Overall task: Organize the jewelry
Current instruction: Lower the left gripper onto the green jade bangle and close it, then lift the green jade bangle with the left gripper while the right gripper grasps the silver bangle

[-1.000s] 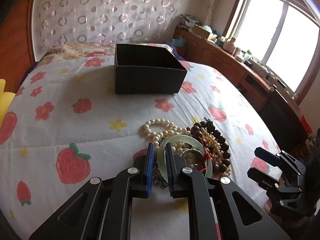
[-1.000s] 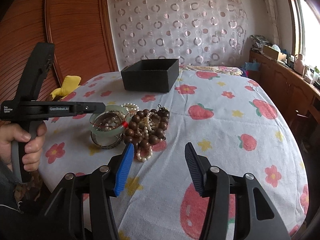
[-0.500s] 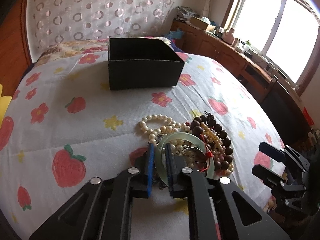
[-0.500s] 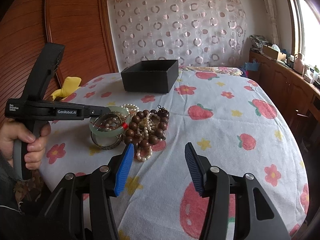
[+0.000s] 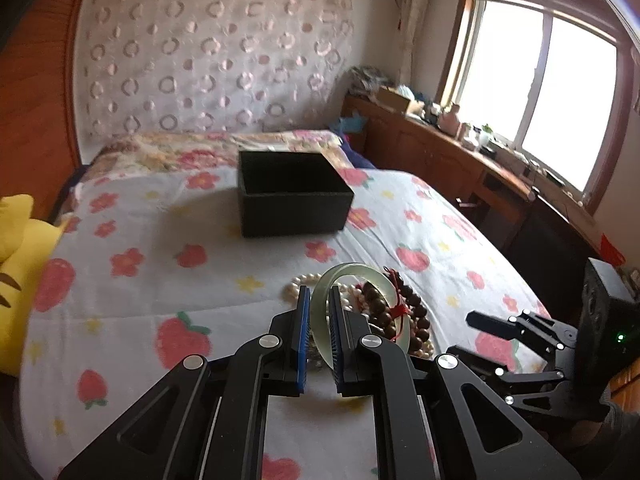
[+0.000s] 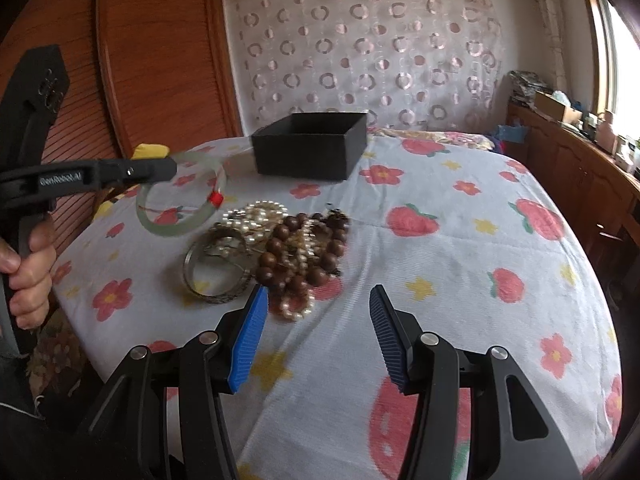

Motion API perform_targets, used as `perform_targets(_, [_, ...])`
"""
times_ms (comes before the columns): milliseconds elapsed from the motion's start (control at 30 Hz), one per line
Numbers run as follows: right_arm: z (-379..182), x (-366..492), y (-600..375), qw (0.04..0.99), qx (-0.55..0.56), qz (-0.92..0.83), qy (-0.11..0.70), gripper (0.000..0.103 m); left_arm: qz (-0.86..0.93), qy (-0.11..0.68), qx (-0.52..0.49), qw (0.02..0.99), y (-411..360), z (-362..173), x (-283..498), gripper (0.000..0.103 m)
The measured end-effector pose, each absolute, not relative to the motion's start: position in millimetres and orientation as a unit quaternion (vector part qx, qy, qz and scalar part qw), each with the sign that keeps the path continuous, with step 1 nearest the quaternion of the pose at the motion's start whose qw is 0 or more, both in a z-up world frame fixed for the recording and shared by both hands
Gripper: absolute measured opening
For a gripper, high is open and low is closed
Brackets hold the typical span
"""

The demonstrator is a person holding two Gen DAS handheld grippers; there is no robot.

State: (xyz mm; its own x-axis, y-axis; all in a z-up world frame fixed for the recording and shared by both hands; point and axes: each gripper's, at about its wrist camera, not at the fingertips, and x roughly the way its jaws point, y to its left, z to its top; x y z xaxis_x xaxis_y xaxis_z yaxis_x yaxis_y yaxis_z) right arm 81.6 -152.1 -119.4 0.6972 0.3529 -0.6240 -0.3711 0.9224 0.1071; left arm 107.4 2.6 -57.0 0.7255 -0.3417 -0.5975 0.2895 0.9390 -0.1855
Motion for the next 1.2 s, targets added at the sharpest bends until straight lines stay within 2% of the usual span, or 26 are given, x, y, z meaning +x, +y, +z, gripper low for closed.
perform_targets(67, [-119,85,-144,0.915,-0.014,0.218,0.34,0.056,-0.161,0.322,-0.042,0.932,10,-55,101,0.008])
perform_targets(233, [-120,93,-113,0.892,-0.022,0.278,0.355,0.04,-0.138,0.309,-0.051,0.94,32,-53,90,0.008])
perform_targets(400, [-122,100,-81,0.87,-0.042,0.32,0.372,0.034,-0.121,0.305,-0.06,0.943,51,-58,82,0.008])
perform_targets(567, [-128,107,-56,0.857,-0.082,0.324,0.392,0.023,-0.112,0.303,-0.065,0.944,63,-62,80,0.008])
perform_targets(633, [-130,108,-53,0.861,-0.1,0.312,0.389,0.013,-0.109,0.301,-0.067,0.945,67,-63,80,0.008])
perform_targets(700, [-128,107,-51,0.862,-0.104,0.314,0.385,0.007,-0.106,0.299,-0.068,0.946,69,-64,80,0.008])
perform_targets(1000, [-85,106,-76,0.881,-0.085,0.325,0.334,0.006,-0.108,0.287,-0.063,0.95,66,-57,94,0.008])
perform_targets(1200, [-67,135,-90,0.891,-0.088,0.308,0.321,0.006,-0.111,0.279,-0.056,0.952,60,-45,120,0.008])
